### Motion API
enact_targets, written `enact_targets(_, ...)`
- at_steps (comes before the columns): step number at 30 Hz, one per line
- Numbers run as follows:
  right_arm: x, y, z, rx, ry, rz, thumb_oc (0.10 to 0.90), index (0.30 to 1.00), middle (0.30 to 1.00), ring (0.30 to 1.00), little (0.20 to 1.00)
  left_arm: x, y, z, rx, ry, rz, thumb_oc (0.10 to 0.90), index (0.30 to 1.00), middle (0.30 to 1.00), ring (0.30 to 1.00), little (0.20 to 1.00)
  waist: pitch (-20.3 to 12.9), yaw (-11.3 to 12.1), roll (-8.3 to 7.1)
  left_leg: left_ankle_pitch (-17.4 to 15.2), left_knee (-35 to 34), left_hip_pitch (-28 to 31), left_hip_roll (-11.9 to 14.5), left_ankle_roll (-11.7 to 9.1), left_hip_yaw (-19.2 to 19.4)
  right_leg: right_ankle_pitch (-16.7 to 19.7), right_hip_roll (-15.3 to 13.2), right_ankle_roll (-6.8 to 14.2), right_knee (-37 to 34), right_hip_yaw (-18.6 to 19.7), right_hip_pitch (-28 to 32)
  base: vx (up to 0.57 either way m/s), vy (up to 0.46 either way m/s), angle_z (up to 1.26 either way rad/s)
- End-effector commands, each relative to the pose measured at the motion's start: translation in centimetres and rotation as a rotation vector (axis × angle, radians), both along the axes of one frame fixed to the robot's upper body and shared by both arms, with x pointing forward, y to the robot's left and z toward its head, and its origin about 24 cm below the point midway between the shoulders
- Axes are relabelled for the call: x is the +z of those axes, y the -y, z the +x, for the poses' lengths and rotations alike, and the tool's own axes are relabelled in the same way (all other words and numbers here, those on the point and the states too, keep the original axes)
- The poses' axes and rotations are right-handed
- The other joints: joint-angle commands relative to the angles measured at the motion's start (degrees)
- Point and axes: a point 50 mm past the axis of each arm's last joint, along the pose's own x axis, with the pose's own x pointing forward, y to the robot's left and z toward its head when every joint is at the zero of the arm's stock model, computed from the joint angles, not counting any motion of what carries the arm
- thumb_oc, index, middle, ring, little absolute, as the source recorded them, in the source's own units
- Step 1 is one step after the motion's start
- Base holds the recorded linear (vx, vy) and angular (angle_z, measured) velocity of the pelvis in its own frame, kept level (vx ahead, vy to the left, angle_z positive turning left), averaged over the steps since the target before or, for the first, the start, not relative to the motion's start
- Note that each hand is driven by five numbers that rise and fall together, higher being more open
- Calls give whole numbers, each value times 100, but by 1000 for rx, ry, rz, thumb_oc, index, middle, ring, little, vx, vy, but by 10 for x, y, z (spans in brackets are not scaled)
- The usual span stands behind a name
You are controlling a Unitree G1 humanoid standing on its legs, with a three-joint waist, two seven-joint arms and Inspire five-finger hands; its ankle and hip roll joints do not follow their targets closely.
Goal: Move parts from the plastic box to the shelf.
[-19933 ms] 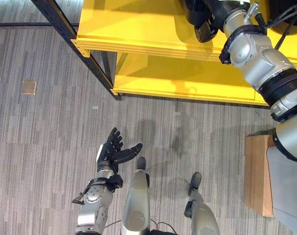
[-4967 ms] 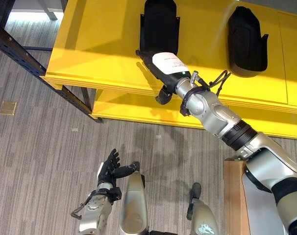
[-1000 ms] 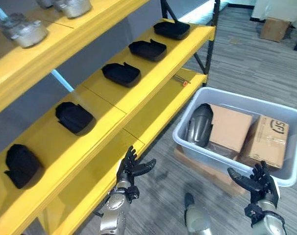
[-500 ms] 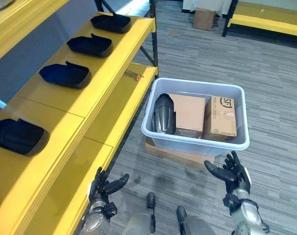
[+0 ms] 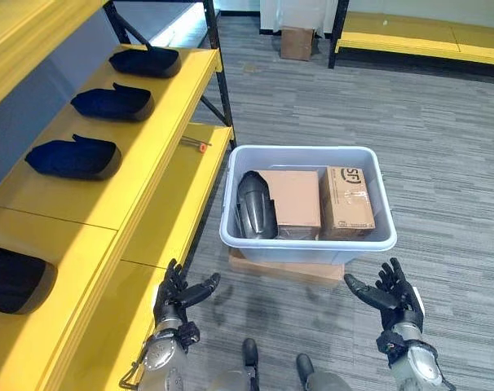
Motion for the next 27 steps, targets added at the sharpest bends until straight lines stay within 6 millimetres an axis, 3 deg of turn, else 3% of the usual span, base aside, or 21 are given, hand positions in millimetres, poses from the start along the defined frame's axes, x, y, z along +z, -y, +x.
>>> enact_targets(1,39,15,0,-46,190,-112,900,1000,1000,1000,1000,32,-19,7,36,181,72,900,1000,1000,1000,1000,-513,12,8,-203,-204,46,556,-370,-539,925,-289,-297,-407,-186,-26,42,105,-5)
enact_targets(6,44,8,9,-20,221,-109,900,1000,1000,1000,1000,35,-18,11,10,190,85,900,1000,1000,1000,1000,-477,63,2,-182,-88,111,471,-361,-519,949,-315,-294,-205,-187,-121,38,136,-14)
enact_targets(7,45,4,12,-8,231,-100,900,1000,1000,1000,1000,34,-16,13,-4,188,82,900,1000,1000,1000,1000,-416,71,50,-173,-105,189,384,-355,-563,961,-150,-278,459,-155,-323,32,167,-9)
enact_targets(8,45,4,12,-8,231,-100,900,1000,1000,1000,1000,34,-16,13,-4,188,82,900,1000,1000,1000,1000,-413,76,49,-173,-108,195,384,-356,-557,953,-149,-279,474,-149,-328,43,199,-23)
enact_targets(11,48,4,14,16,238,-113,900,1000,1000,1000,1000,30,-11,11,-7,173,68,900,1000,1000,1000,1000,-60,-72,331,-215,-205,609,480,-350,-523,888,386,-254,1816,-310,-1005,16,214,-53)
enact_targets(12,49,3,15,28,242,-115,900,1000,1000,1000,1000,29,-10,10,-2,168,64,900,1000,1000,1000,1000,85,-91,397,-227,-213,745,514,-354,-475,831,452,-258,2043,-549,-1121,41,188,-48)
enact_targets(13,49,1,16,36,243,-114,900,1000,1000,1000,1000,28,-10,9,5,165,62,900,1000,1000,1000,1000,198,-83,425,-258,-213,894,509,-364,-422,732,383,-290,2043,-796,-1143,147,171,-33)
enact_targets(14,48,-1,17,48,240,-110,900,1000,1000,1000,1000,24,-12,2,28,148,48,900,1000,1000,1000,1000,201,-30,413,-355,-213,1071,429,-392,-318,654,193,-307,1553,-1084,-1083,140,104,-49)
enact_targets(15,48,-1,17,48,240,-110,900,1000,1000,1000,1000,24,-12,2,28,148,48,900,1000,1000,1000,1000,208,-29,417,-358,-213,1082,432,-393,-317,655,196,-308,1548,-1084,-1071,212,52,-85)
enact_targets(16,46,-2,17,57,230,-105,900,1000,1000,1000,1000,20,-12,-3,50,131,35,900,1000,1000,1000,1000,146,3,419,-456,-213,1093,374,-386,-294,656,120,-285,854,-1260,-1172,108,-4,-91)
enact_targets(17,46,-2,17,57,229,-106,900,1000,1000,1000,1000,20,-12,-3,50,130,35,900,1000,1000,1000,1000,152,0,427,-463,-213,1104,382,-388,-295,659,127,-286,840,-1265,-1155,166,-20,-78)
enact_targets(19,47,-6,20,81,235,-101,900,1000,1000,1000,1000,15,-12,-11,79,109,21,900,1000,1000,1000,1000,125,25,508,-451,-213,1208,463,-451,-175,749,-110,-239,-47,-1483,-1449,178,-48,-39)
enact_targets(24,54,-9,19,74,262,-110,900,1000,1000,1000,1000,13,-5,-5,67,114,7,900,1000,1000,1000,1000,231,-189,605,-374,-213,1530,652,-455,-171,853,-256,-169,-491,-1421,-1684,198,-102,-2)
enact_targets(27,53,0,13,33,250,-132,900,1000,1000,1000,1000,14,5,2,31,129,-13,900,1000,1000,1000,1000,129,-377,519,-396,-46,1550,716,-396,-256,896,-269,-158,-391,-1303,-1487,179,-164,68)
